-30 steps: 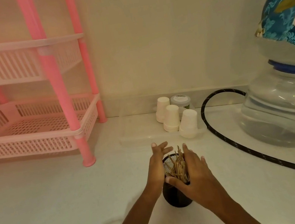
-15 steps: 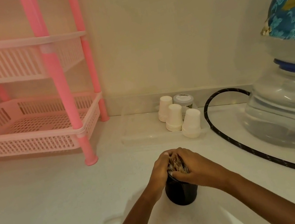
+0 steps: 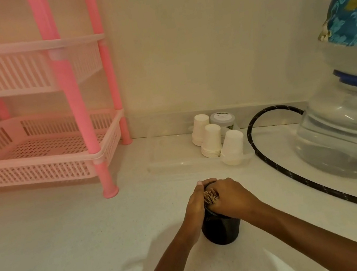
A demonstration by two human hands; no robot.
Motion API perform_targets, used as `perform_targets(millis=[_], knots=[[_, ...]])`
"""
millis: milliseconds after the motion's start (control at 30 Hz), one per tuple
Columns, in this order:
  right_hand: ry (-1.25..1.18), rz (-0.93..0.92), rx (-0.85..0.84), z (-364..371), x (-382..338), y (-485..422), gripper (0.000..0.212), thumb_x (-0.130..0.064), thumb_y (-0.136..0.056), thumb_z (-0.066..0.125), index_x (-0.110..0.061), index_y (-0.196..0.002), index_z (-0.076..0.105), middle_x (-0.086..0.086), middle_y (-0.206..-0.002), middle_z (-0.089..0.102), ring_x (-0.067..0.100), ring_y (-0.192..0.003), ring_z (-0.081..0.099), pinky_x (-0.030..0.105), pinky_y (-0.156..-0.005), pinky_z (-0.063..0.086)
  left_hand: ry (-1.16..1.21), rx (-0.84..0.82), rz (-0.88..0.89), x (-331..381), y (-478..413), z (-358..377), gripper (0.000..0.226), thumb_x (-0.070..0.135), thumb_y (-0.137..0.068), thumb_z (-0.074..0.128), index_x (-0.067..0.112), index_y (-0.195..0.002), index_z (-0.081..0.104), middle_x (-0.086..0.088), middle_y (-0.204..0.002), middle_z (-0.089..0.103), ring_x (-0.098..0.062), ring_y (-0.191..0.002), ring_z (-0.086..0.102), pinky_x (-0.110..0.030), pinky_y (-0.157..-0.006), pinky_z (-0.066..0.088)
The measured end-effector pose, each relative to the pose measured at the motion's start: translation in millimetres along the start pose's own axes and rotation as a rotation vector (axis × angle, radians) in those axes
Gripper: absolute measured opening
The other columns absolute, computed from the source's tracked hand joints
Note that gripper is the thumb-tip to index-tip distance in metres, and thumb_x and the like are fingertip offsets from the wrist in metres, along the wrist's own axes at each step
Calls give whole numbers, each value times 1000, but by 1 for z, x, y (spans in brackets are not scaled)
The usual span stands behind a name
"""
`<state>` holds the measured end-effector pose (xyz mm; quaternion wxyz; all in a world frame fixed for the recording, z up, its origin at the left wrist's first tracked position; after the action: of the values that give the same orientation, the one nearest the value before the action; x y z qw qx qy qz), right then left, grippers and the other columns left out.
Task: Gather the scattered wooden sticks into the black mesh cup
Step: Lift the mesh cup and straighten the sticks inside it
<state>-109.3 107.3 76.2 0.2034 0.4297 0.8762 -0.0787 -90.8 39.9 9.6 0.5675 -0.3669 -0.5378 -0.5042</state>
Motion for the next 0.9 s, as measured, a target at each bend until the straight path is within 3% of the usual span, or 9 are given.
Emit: perform_targets(millis=[100,133,200,267,367,500,733,833,900], knots=[[-66,-30,15,-8,2,3,15,-14,-77,60,-12,-90,67,3,-83,67,15,-73,60,12,-56,39,-4,-7,6,0,-1,-1,36,29,-100,27,32,-90,61,17,-80,64,17,-62,62,1,-52,44],[-124,-41,9,-14,3,3,5,-11,-75,61,-12,-76,66,3,-73,65,13,-66,57,17,-57,41,-6,-15,6,0,-1,0,37,27,-100,25,33,-90,61,18,-82,64,18,-65,62,1,-53,44],[-258,-63,-2,-29,8,1,12,-7,-74,63,-13,-64,62,3,-69,65,12,-67,59,26,-64,48,-16,-18,8,1,0,1,39,25,-101,23,38,-87,58,20,-86,62,18,-70,61,2,-55,44],[-359,-95,-42,-43,14,-1,4,-9,-77,66,-7,-80,68,5,-83,70,12,-79,65,23,-69,52,-39,2,11,1,0,0,38,27,-101,23,42,-85,54,24,-88,57,15,-75,58,4,-55,42],[-459,-147,-215,-51,14,-3,8,-15,-80,68,-21,-84,69,-11,-81,69,0,-76,66,7,-63,51,-56,21,28,1,-1,0,35,29,-100,24,43,-82,51,25,-86,53,12,-79,50,6,-53,41],[-460,-163,-403,-47,9,-7,19,-13,-79,68,-31,-85,68,-16,-85,71,2,-89,66,17,-76,53,-56,29,9,0,-4,-1,35,29,-100,28,39,-75,51,26,-75,55,14,-65,58,2,-49,43],[-467,-179,-190,-60,16,-12,40,-10,-76,72,-33,-105,56,-9,-107,60,9,-106,55,20,-90,44,-20,40,-4,-11,-8,-7,41,31,-99,29,35,-74,62,29,-64,68,15,-67,63,-1,-58,47],[-390,-197,-35,-70,16,4,35,-27,-78,70,-38,-107,53,-19,-105,56,2,-105,52,14,-87,38,12,16,-37,-18,-5,-10,42,33,-99,24,36,-85,63,19,-93,66,3,-94,60,-19,-90,45],[-223,-208,-3,-67,12,14,40,-35,-79,68,-37,-114,51,-18,-112,53,5,-110,49,6,-82,37,19,10,-37,-24,1,-11,42,31,-100,19,39,-92,60,18,-101,63,0,-102,56,-20,-91,43]])
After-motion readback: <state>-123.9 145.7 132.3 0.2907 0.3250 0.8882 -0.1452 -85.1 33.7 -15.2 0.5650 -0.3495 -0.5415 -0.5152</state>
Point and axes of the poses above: each hand's wrist, its own y-axis away from the middle knuckle, its own z-axis out of the palm, x = y × z, the point moved 6 cm from there along -y, towards the middle knuckle
